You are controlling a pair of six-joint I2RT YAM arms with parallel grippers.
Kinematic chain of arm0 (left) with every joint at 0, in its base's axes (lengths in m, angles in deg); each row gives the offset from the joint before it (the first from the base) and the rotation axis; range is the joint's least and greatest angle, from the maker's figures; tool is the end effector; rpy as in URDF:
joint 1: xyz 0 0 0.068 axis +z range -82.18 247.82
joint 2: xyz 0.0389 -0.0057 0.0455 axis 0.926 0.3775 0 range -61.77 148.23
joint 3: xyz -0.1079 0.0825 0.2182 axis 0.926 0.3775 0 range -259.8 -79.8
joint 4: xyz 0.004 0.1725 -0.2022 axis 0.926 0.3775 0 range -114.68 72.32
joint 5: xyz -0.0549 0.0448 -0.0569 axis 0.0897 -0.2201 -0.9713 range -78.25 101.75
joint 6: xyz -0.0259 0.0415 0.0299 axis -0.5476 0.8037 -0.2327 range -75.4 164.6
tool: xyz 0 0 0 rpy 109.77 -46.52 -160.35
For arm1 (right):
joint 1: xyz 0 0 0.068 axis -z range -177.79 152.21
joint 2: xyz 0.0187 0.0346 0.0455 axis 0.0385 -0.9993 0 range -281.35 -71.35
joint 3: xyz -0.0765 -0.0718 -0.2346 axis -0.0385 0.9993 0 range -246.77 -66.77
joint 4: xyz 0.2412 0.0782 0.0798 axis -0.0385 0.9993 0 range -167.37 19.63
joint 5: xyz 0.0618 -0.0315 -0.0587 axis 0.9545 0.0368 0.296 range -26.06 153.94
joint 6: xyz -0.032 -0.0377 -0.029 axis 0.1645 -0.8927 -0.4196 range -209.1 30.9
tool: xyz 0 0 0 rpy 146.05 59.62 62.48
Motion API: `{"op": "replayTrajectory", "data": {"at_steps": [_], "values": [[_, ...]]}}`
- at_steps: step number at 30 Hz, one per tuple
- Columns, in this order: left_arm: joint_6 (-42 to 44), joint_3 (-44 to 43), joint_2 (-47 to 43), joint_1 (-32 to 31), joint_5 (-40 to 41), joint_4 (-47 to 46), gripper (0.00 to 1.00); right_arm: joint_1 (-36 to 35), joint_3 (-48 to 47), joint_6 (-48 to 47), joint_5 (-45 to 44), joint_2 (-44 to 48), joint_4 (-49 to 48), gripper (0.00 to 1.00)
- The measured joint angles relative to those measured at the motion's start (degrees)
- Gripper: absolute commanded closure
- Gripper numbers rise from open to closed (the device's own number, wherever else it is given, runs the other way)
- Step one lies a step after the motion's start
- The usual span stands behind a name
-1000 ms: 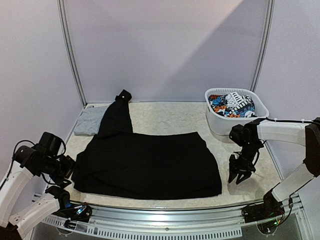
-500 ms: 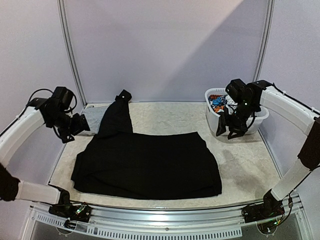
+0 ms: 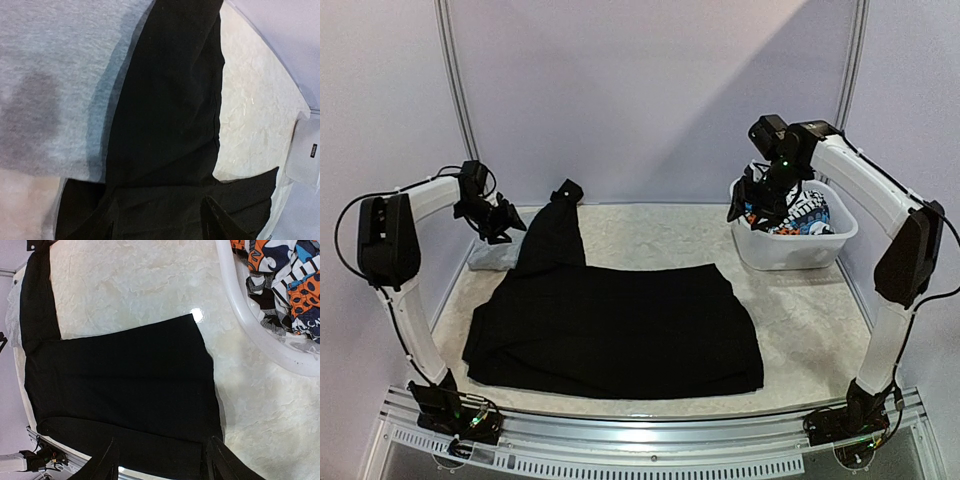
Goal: Fold and stack the mixed laundry pile
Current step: Pick up the 1/3-folded shirt from the center of the board.
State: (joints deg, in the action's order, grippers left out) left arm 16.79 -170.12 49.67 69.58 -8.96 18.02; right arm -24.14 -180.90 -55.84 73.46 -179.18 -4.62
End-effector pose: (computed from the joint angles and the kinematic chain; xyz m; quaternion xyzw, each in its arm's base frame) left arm 0.4146 -0.0017 0.2097 -0.2051 0.9368 -0.2208 0.1776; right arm 0.3401 0.1760 0.3318 0.0419 0.9748 0.1716 0.1362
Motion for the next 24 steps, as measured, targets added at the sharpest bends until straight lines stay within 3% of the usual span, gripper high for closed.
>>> {"op": "replayTrajectory", "data": {"at_steps": [14,24], "values": [[5.88,-11.96,15.47,1.97,-2.45,6.69,0.45,-2.16,-1.57,5.84,-1.92,-1.42,1.11,0.41],[7.52,-12.17,16.74,2.01,-4.72,9.53,0.63,-2.43,-2.56,7.93,-2.54,-2.45,-1.16,0.41]]}}
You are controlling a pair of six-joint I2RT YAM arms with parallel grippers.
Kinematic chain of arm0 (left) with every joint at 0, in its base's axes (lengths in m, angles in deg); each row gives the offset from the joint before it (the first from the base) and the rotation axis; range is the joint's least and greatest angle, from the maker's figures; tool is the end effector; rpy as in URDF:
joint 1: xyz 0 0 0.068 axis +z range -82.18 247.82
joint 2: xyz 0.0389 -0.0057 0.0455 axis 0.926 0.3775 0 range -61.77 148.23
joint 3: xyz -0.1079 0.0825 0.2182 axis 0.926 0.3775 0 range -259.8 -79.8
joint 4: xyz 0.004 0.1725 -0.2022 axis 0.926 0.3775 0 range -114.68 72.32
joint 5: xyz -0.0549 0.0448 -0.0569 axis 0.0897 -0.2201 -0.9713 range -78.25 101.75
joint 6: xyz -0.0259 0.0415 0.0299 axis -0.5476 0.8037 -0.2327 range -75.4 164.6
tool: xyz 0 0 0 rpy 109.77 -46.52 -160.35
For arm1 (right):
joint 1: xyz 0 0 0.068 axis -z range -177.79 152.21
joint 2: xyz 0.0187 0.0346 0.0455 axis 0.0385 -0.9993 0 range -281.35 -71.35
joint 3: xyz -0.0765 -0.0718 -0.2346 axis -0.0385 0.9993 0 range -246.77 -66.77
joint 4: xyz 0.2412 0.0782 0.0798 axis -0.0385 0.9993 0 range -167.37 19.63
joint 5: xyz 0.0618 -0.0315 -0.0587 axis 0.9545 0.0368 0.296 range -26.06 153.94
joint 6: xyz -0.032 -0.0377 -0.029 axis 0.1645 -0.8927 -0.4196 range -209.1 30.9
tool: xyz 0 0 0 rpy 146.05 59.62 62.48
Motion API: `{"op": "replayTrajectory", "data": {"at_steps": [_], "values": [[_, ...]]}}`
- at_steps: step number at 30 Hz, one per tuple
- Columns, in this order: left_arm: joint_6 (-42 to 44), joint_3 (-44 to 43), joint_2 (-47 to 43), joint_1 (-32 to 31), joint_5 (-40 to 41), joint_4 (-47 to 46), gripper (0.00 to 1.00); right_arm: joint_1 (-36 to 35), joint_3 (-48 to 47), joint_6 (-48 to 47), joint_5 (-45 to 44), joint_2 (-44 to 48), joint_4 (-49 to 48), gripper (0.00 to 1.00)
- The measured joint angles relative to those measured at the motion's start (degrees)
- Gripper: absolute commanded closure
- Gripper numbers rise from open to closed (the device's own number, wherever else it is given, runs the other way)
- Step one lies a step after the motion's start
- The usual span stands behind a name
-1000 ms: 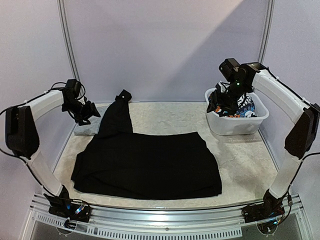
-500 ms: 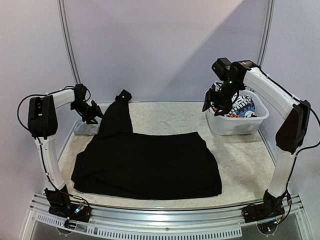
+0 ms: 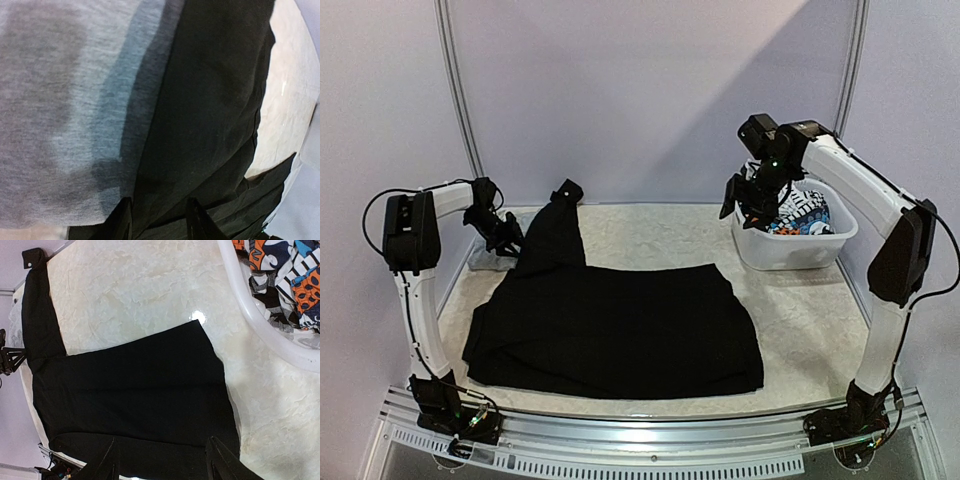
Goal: Fold and stack the mixed laundry pile
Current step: Pick up the 1/3-folded shirt from the center of the board.
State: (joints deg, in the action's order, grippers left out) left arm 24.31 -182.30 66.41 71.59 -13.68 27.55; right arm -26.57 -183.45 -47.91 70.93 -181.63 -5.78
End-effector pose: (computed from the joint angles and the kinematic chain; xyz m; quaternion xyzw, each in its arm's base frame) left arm 0.4474 0.0120 0.1460 -0.1795 0.9536 -0.2314 0.0702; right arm 0.3439 0.1946 0.3295 0.0923 0.9705 0.1718 0.1416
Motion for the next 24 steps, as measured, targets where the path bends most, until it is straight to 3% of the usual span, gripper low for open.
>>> {"op": "replayTrajectory", "data": {"at_steps": [3,7,12,18,24], "values": [[-0.11,-0.22,0.00,0.00,-0.70,0.13,0.56,0.00,-0.68,-0.11,0.02,-1.62,-0.92,0.41],[-0.20,-0.57,0.00,0.00,-0.79,1.01,0.57,0.00,-1.27,-0.61,0.13,-3.82,-1.81,0.41],[0.61,-0.79,0.33,0.00,-0.07,2.75,0.72,0.00,-2.14,-1.20,0.92,-5.90,-2.78,0.41],[1.36,-0.50,0.52,-0.02,-0.52,2.75,1.00,0.00,-2.32,-1.44,1.70,-6.40,-3.08,0.41],[1.40,0.37,0.28,-0.24,-2.51,1.20,1.00,0.00,-4.07,-0.15,3.69,-9.27,-5.11,0.41]]}}
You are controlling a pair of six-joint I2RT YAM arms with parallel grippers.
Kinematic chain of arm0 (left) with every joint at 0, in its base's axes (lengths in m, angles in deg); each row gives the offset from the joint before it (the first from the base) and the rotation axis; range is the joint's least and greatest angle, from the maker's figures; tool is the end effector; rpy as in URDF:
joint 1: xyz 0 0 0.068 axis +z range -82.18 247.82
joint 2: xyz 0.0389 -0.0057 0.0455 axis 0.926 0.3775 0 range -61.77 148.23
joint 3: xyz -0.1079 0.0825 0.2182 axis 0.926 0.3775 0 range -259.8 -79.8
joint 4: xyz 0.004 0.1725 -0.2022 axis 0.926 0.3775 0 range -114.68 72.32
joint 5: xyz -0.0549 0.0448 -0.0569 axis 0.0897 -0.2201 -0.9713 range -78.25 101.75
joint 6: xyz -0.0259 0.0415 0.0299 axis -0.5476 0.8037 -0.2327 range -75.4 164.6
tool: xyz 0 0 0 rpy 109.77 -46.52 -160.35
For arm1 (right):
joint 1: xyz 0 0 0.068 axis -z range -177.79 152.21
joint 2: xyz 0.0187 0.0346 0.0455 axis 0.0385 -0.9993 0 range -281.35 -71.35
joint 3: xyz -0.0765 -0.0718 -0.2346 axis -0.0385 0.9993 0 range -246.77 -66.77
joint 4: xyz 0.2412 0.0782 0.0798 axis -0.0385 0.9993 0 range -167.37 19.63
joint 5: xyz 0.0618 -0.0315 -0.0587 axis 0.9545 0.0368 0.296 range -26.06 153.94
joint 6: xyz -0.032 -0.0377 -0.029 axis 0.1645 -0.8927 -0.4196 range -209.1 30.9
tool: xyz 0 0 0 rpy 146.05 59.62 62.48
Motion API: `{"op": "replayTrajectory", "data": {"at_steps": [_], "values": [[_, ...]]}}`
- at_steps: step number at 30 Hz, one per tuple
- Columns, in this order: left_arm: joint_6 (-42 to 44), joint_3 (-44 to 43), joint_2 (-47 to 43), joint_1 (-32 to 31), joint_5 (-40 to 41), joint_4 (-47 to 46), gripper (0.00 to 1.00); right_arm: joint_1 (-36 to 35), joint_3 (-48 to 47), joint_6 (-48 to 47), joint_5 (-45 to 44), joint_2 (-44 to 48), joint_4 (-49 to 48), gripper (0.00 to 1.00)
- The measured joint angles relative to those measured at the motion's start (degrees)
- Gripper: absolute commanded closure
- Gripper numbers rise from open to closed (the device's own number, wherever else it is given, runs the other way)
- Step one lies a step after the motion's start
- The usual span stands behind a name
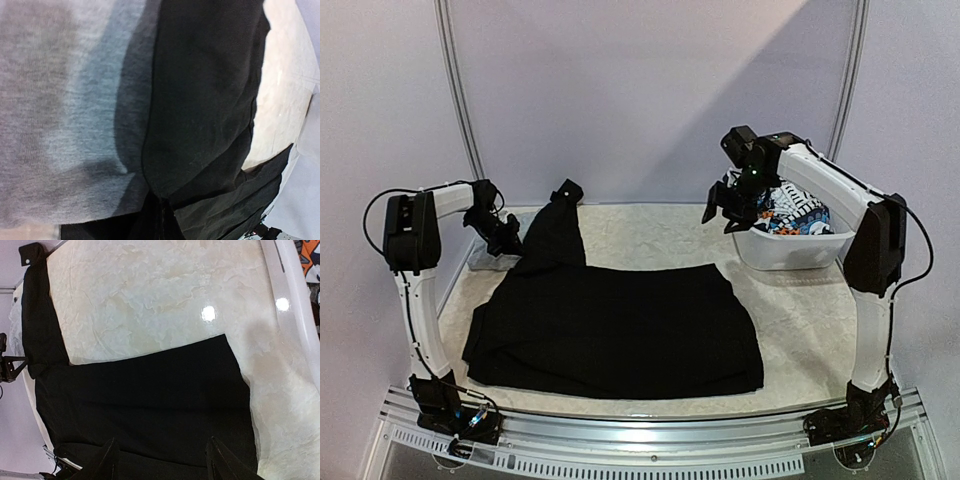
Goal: Fold and stack the mixed laundry pile
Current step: Pick up the 1/3-folded shirt from the center of the board.
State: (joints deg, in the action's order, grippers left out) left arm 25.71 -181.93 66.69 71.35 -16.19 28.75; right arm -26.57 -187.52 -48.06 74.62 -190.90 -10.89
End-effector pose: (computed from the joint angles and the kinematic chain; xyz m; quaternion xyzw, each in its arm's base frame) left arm 0.4442 0.0083 0.1425 -0.1668 0.9523 -0.2499 0.0537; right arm 0.3803 0.2175 0.2907 0.0840 0.9691 0.1966 0.1228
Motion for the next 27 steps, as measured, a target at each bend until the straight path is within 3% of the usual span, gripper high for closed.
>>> {"op": "replayTrajectory", "data": {"at_steps": [11,27], "values": [[0.72,0.85,-7.93,-1.31,-1.70,-1.84,1.00,-0.02,-6.38,2.05,-2.73,-13.20,-2.47,0.46],[1.86,5.86,-10.38,-2.89,-1.68,-2.25,1.00,-0.17,-13.14,-6.27,-10.58,-24.63,-3.54,0.51]]}}
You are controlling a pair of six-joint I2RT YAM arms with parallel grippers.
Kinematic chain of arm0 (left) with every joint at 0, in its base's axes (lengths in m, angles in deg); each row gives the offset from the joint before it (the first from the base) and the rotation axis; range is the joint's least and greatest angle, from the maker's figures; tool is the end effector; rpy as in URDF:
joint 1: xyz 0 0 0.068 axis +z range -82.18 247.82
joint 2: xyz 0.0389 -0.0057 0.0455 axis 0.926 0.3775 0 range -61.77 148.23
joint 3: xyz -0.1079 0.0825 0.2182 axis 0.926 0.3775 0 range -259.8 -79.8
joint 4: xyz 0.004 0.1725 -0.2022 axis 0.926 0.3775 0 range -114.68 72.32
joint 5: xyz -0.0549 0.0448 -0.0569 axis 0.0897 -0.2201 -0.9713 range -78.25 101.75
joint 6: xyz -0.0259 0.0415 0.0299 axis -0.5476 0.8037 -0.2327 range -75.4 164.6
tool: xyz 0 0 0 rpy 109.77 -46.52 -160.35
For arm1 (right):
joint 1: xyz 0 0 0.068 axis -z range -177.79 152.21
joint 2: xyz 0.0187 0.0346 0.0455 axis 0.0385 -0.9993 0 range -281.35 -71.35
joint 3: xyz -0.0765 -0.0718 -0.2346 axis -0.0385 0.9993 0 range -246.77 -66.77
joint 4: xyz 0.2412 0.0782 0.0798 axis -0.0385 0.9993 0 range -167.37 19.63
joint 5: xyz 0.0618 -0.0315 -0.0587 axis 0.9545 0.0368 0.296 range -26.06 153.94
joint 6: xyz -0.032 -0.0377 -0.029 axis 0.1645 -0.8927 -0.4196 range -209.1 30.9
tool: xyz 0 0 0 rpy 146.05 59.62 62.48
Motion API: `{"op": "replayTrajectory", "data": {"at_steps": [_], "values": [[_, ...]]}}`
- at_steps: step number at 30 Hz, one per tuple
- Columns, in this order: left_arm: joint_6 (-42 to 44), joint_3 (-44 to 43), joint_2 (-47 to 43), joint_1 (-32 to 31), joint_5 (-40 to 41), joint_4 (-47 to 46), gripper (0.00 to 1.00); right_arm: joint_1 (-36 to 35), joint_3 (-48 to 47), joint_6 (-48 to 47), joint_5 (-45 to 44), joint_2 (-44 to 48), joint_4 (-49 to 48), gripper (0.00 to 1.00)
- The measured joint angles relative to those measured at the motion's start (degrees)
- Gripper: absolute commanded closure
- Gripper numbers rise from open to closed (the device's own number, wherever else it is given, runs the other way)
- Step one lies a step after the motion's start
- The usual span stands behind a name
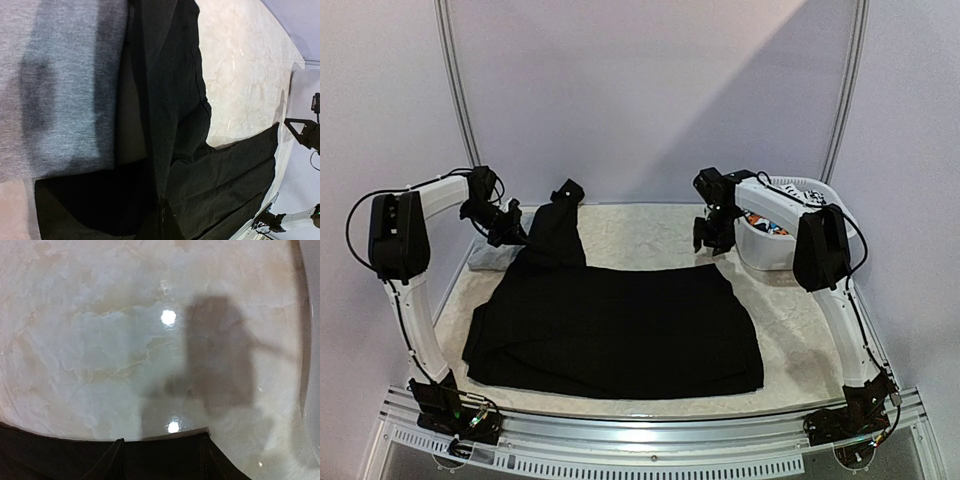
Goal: Fold and stack the mixed laundry pile
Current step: Pick up the 1/3-folded shirt from the center of the board.
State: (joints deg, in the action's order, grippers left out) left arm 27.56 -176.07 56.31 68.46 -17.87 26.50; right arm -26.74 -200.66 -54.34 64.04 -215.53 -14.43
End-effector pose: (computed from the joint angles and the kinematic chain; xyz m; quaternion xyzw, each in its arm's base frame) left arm 0.4227 -0.0154 0.1906 -0.1096 0.9506 -0.2706 0.1055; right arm 0.4464 0.2470 0.1632 0.0500 0.9880 0.0778 0.1235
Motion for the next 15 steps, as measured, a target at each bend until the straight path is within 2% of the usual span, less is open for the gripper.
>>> {"op": "replayTrajectory", "data": {"at_steps": [6,10,15], "values": [[0.35,0.00,-0.68,0.00,0.02,0.13,1.00,-0.66,-0.31,-2.75,-3.80,-2.51,1.05,0.54],[0.92,-0.20,-0.68,0.00,0.04,0.63,1.00,-1.09,-0.42,-3.61,-4.76,-3.48,1.16,0.61],[1.51,-1.33,-0.68,0.00,0.07,1.18,1.00,-1.44,-0.74,-3.74,-5.99,-3.76,1.62,0.61]]}}
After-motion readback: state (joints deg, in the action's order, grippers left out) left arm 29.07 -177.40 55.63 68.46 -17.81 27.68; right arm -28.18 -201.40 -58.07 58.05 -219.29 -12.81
